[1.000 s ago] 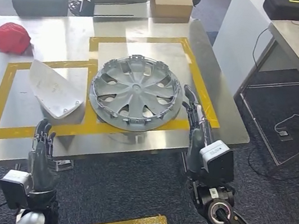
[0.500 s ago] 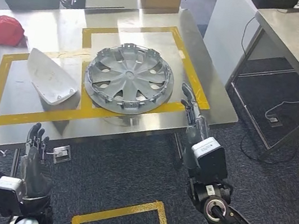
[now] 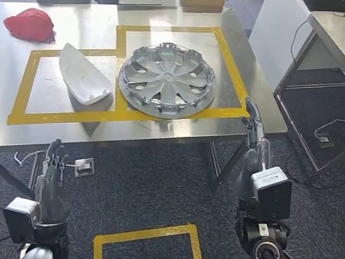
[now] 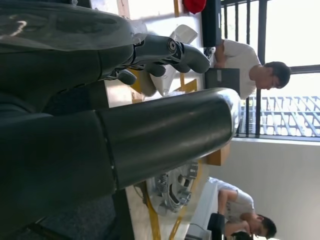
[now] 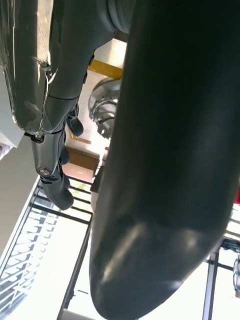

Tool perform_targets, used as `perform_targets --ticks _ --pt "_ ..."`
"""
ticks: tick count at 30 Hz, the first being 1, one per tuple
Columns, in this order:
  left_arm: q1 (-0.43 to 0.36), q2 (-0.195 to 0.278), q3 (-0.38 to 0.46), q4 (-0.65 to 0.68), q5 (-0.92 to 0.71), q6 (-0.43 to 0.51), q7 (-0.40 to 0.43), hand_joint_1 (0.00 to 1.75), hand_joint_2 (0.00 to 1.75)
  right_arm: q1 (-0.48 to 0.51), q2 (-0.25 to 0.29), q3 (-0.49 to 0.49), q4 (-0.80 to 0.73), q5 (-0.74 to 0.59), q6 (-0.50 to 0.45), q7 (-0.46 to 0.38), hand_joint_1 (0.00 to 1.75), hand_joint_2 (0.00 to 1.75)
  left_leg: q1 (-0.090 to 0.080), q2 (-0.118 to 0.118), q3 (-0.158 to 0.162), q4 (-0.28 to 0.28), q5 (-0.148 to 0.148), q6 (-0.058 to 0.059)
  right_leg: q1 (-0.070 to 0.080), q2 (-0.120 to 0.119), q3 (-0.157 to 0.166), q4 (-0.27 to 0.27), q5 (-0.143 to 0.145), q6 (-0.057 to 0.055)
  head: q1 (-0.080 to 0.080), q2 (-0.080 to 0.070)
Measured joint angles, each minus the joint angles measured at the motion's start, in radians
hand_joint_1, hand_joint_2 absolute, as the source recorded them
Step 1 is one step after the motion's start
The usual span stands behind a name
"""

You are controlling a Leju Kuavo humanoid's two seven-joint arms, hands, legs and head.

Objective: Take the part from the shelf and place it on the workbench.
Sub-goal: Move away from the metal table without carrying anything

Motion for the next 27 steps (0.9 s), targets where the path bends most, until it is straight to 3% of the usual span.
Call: perform_targets --ticks 2,4,5,7,8,9,10,11,13,15,16,18,19,20,22,23,24,25,26,27 --pt "-0.001 0.0 0.0 0.0 -0.004 -0.002 0.0 0.0 0.0 0.003 0.0 -0.006 -0.004 0.002 0.001 0.0 0.0 0.0 0.0 0.001 -0.007 -0.002 0.014 -0.012 0.001 -0.001 0.002 -0.025 0.005 -0.007 0.001 0.0" --pt "-0.002 0.0 0.0 0.0 -0.008 -0.003 0.001 0.0 0.0 0.006 0.0 -0.011 -0.006 0.004 0.004 -0.001 0.0 0.0 0.0 -0.001 -0.022 0.019 -0.011 -0.024 -0.005 -0.005 -0.009 -0.035 0.022 -0.018 -0.001 0.0" --pt "-0.002 0.0 0.0 0.0 -0.01 -0.003 0.002 0.0 0.0 0.008 0.0 -0.013 -0.006 0.005 0.007 -0.002 0.0 0.0 0.001 -0.002 -0.038 0.058 -0.049 -0.03 -0.01 -0.007 -0.018 -0.039 0.032 -0.023 -0.008 0.0" --pt "-0.001 0.0 0.0 0.0 -0.012 -0.003 0.003 0.0 0.0 0.012 0.0 -0.016 -0.006 0.006 0.014 -0.002 0.0 0.0 0.009 -0.003 -0.08 0.19 -0.147 -0.041 -0.011 -0.009 -0.042 -0.038 0.051 -0.029 -0.023 0.0" --pt "0.0 0.0 0.0 0.0 -0.012 -0.003 0.003 0.0 0.0 0.014 0.0 -0.017 -0.006 0.006 0.018 -0.002 0.0 0.0 0.013 -0.002 -0.096 0.256 -0.178 -0.046 -0.012 -0.01 -0.056 -0.036 0.061 -0.03 -0.03 0.0" --pt "0.0 0.0 0.0 0.0 -0.013 -0.002 0.003 0.0 0.0 0.016 0.0 -0.017 -0.006 0.005 0.023 -0.003 0.0 0.0 0.016 -0.002 -0.099 0.296 -0.186 -0.05 -0.013 -0.01 -0.07 -0.033 0.069 -0.028 -0.035 0.0" --pt "0.001 0.0 0.0 0.001 -0.013 -0.002 0.004 0.0 0.0 0.018 0.0 -0.018 -0.006 0.002 0.029 -0.003 0.0 0.0 0.019 -0.002 -0.087 0.302 -0.171 -0.053 -0.014 -0.01 -0.084 -0.029 0.077 -0.026 -0.038 0.0" --pt "0.001 0.0 0.0 0.001 -0.013 -0.002 0.004 0.0 0.0 0.018 0.0 -0.018 -0.005 -0.002 0.037 -0.003 0.0 0.0 0.022 -0.002 -0.056 0.269 -0.141 -0.055 -0.016 -0.01 -0.098 -0.023 0.084 -0.023 -0.042 0.0" --pt "0.0 0.0 0.0 0.0 -0.014 -0.002 0.007 0.0 0.0 0.019 0.001 -0.018 -0.004 -0.018 0.054 -0.004 0.0 0.0 0.024 -0.003 0.042 0.127 -0.098 -0.056 -0.018 -0.009 -0.122 -0.009 0.094 -0.013 -0.047 0.0" --pt "0.0 0.0 0.0 0.0 -0.014 -0.002 0.009 0.0 0.0 0.018 0.002 -0.018 -0.001 -0.034 0.07 -0.006 0.0 0.0 0.021 -0.006 0.105 0.021 -0.095 -0.045 -0.017 -0.009 -0.134 -0.003 0.107 -0.001 -0.048 0.0" --pt "0.0 0.0 0.0 0.0 -0.015 -0.002 0.01 0.0 0.0 0.018 0.002 -0.017 0.001 -0.041 0.079 -0.007 0.0 0.0 0.018 -0.009 0.11 0.004 -0.099 -0.038 -0.017 -0.009 -0.138 -0.004 0.115 0.006 -0.047 0.0" --pt "0.001 0.0 0.0 0.0 -0.014 -0.002 0.014 0.0 0.0 0.017 0.004 -0.015 0.011 -0.061 0.099 -0.009 0.0 0.0 0.017 -0.01 0.096 0.002 -0.084 -0.021 -0.019 -0.008 -0.143 -0.005 0.123 0.02 -0.042 0.0" --pt "0.0 -0.001 0.0 0.0 -0.014 -0.003 0.016 0.0 0.0 0.016 0.005 -0.013 0.018 -0.073 0.109 -0.009 0.0 0.0 0.018 -0.009 0.087 0.001 -0.076 -0.011 -0.02 -0.008 -0.153 0.008 0.106 0.025 -0.04 0.0" --pt "-0.001 -0.001 0.0 0.0 -0.014 -0.003 0.018 0.0 0.0 0.015 0.005 -0.011 0.026 -0.085 0.119 -0.009 0.0 0.0 0.02 -0.007 0.076 -0.001 -0.065 -0.001 -0.021 -0.007 -0.166 0.04 0.07 0.029 -0.036 0.0" --pt "-0.002 -0.003 0.0 0.0 -0.014 -0.003 0.02 0.0 0.0 0.009 0.006 -0.005 0.044 -0.101 0.137 -0.009 0.0 0.0 0.018 -0.006 0.051 -0.001 -0.044 0.01 -0.021 -0.005 -0.202 0.163 -0.036 0.033 -0.025 0.0" --pt "-0.002 -0.004 0.0 0.0 -0.014 -0.003 0.021 0.0 0.0 0.004 0.007 -0.001 0.054 -0.107 0.146 -0.008 0.0 0.0 0.016 -0.005 0.038 -0.001 -0.033 0.012 -0.021 -0.005 -0.216 0.233 -0.075 0.034 -0.019 0.0" --pt "-0.002 -0.004 0.0 0.0 -0.013 -0.003 0.022 0.0 0.0 -0.002 0.008 0.004 0.066 -0.111 0.155 -0.006 0.0 0.0 0.014 -0.005 0.024 0.0 -0.023 0.013 -0.02 -0.004 -0.219 0.284 -0.089 0.035 -0.014 0.0" --pt "-0.002 -0.005 0.0 0.0 -0.013 -0.003 0.024 0.0 0.0 -0.01 0.01 0.01 0.08 -0.115 0.164 -0.003 0.0 0.0 0.013 -0.006 0.009 0.002 -0.012 0.012 -0.019 -0.004 -0.207 0.305 -0.079 0.034 -0.01 0.0" --pt "-0.002 -0.005 0.0 0.0 -0.013 -0.002 0.027 0.0 0.0 -0.018 0.012 0.017 0.094 -0.119 0.173 -0.001 0.0 0.0 0.012 -0.006 -0.006 0.004 -0.002 0.01 -0.019 -0.004 -0.179 0.288 -0.051 0.032 -0.007 0.0" --pt "-0.002 -0.005 0.0 0.0 -0.014 0.002 0.03 0.0 0.0 -0.028 0.015 0.024 0.107 -0.122 0.181 0.0 0.0 0.0 0.011 -0.006 -0.02 0.006 0.008 0.008 -0.018 -0.004 -0.135 0.239 -0.02 0.028 -0.003 0.0"
